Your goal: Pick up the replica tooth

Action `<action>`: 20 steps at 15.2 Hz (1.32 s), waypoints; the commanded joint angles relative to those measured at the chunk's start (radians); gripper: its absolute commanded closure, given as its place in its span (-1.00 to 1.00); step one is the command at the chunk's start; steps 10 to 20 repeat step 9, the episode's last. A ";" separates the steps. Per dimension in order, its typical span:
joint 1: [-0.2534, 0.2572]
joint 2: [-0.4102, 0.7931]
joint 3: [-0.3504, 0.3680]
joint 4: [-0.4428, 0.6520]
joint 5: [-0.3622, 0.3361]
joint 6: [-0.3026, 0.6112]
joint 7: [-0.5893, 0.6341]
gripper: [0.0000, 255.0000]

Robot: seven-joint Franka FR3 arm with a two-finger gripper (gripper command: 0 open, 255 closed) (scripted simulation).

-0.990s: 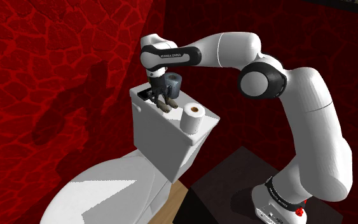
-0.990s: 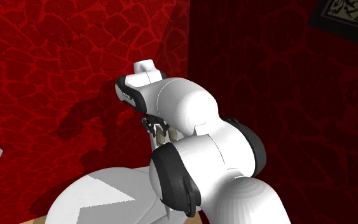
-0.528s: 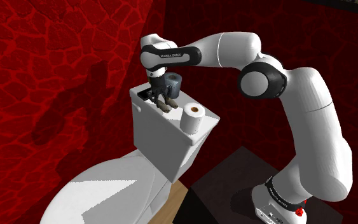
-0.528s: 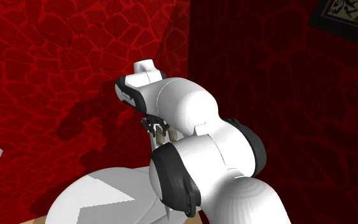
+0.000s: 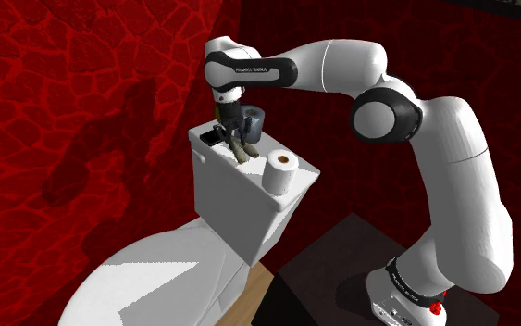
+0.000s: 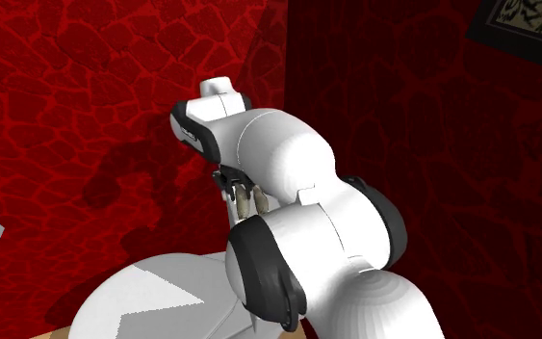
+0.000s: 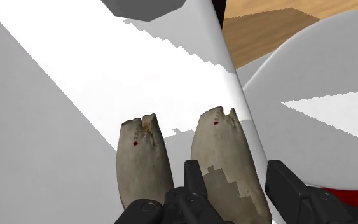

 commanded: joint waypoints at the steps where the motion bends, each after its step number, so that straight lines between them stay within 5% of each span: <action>1: 0.000 -0.007 0.000 0.016 0.001 -0.024 -0.001 1.00; 7: 0.004 -0.015 0.001 0.084 0.002 -0.099 -0.004 1.00; 20: 0.004 -0.015 0.001 0.085 0.002 -0.101 -0.004 1.00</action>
